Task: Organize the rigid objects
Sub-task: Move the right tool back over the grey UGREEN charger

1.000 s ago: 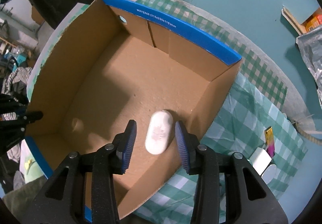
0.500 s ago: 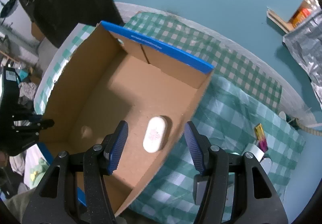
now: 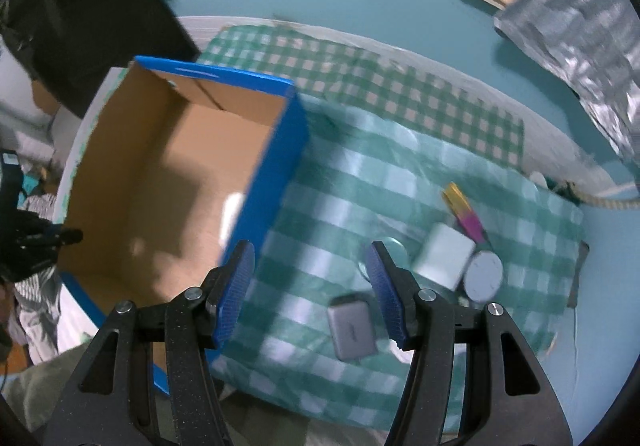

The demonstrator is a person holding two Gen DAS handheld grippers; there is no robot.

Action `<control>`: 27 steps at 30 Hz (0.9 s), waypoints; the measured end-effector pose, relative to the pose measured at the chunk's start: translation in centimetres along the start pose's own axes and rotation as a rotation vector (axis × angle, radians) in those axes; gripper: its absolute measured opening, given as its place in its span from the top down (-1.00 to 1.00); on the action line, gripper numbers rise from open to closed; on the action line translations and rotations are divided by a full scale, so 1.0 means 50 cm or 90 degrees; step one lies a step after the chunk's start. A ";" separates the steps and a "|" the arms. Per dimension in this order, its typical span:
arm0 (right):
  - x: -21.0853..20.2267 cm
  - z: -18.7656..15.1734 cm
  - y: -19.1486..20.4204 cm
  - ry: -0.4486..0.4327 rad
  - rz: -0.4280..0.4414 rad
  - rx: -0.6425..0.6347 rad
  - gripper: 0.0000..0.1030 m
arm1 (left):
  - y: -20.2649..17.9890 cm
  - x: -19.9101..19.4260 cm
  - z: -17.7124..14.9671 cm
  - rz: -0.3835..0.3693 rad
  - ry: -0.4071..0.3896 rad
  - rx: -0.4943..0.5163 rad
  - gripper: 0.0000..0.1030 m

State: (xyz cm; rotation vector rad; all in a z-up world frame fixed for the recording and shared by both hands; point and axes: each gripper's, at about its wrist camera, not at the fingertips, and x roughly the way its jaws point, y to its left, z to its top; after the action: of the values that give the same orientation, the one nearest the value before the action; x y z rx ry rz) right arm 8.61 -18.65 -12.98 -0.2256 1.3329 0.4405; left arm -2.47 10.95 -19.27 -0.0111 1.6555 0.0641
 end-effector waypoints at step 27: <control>0.195 -0.145 -0.055 0.129 -0.029 -0.050 -0.14 | -0.004 -0.001 0.003 0.001 0.006 0.000 0.85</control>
State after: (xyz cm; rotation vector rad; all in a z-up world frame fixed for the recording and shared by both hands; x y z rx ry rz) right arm 5.05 -22.30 -24.37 -0.3725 1.5070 0.4402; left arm -2.31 10.77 -19.24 -0.0105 1.6647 0.0648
